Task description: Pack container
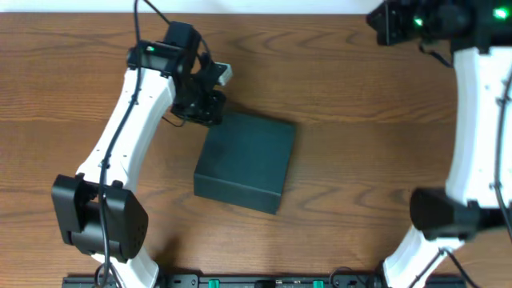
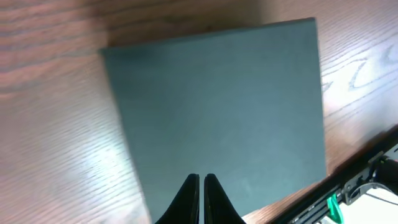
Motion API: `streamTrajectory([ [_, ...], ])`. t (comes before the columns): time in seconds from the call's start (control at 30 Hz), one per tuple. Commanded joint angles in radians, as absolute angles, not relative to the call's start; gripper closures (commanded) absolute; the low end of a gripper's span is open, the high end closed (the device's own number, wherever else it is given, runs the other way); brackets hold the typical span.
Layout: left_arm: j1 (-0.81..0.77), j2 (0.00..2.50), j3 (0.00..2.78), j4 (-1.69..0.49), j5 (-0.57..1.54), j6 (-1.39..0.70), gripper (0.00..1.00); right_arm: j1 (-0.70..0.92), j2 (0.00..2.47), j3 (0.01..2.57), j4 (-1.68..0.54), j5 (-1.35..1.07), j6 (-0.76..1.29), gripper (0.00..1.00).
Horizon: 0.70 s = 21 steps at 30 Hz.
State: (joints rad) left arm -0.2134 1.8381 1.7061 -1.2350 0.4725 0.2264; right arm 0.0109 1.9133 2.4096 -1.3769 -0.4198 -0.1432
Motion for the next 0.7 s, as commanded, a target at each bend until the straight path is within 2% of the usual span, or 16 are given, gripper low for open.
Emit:
streamTrajectory([
  [0.0, -0.147, 1.785, 1.697, -1.277, 0.519, 0.341, 0.94, 0.014, 1.842, 2.293, -1.388, -0.406, -0.171, 0.98],
  [0.2, -0.004, 1.611, 1.571, -1.293, 0.609, 0.426, 0.94, 0.019, 1.597, 1.952, -1.319, -0.407, -0.219, 0.98],
  [0.4, 0.144, 1.338, 1.192, -1.011, 0.612, 0.298, 0.94, 0.021, 1.331, 1.409, -1.073, -0.511, -0.217, 0.98],
  [0.67, 0.150, 1.457, 1.065, -0.866, 0.611, 0.238, 0.94, 0.025, 1.355, 0.982, -0.878, -0.779, -0.168, 0.98],
])
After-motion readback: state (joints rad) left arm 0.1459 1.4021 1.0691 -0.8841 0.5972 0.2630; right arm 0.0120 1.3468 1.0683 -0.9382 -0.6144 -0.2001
